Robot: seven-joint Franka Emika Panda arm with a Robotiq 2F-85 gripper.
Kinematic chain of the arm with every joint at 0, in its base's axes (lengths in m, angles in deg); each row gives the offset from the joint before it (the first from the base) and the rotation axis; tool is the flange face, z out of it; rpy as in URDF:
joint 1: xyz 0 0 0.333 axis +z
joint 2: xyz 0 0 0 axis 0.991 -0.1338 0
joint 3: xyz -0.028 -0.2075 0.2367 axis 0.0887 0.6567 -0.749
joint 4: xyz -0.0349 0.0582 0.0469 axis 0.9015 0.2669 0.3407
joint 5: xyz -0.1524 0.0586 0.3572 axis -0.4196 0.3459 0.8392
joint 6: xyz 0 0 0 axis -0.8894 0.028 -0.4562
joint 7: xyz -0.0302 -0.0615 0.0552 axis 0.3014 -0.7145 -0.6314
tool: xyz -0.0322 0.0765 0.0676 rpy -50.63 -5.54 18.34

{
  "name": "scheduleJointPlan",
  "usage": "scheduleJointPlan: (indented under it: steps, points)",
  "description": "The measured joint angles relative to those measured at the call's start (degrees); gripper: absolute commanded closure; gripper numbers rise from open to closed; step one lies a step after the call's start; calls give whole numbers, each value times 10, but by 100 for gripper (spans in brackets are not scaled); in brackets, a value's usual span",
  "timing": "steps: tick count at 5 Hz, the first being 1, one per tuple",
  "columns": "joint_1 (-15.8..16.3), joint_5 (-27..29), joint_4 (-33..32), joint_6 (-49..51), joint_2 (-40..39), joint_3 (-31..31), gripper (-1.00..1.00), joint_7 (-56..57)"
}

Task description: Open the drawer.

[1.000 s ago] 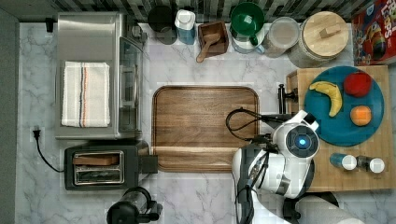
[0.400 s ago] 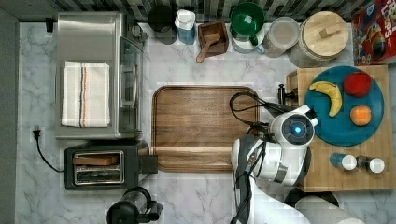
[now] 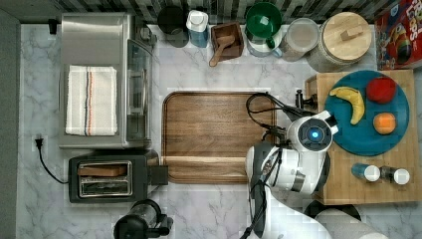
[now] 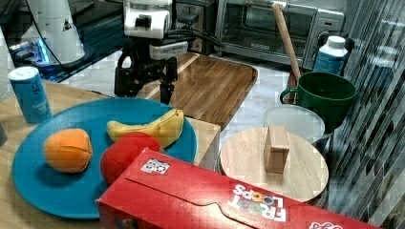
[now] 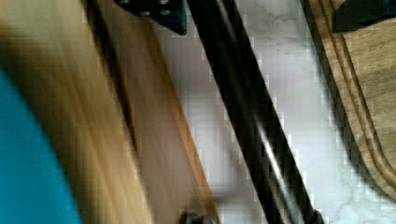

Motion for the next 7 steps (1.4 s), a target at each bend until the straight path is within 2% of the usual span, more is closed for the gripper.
scheduleJointPlan:
  steps: [1,2,3,5,6,7]
  points:
    - [6,3,-3,-2,5,-15,-100,-15]
    - [21,0,-8,-2,13,-40,-100,-81]
    - [54,0,-19,1,28,-57,-100,-125]
    - [95,-23,-65,-13,62,-125,-100,-135]
    - [101,-22,-79,-14,75,-152,-100,-138]
    - [101,-25,-86,-15,91,-139,-100,-138]
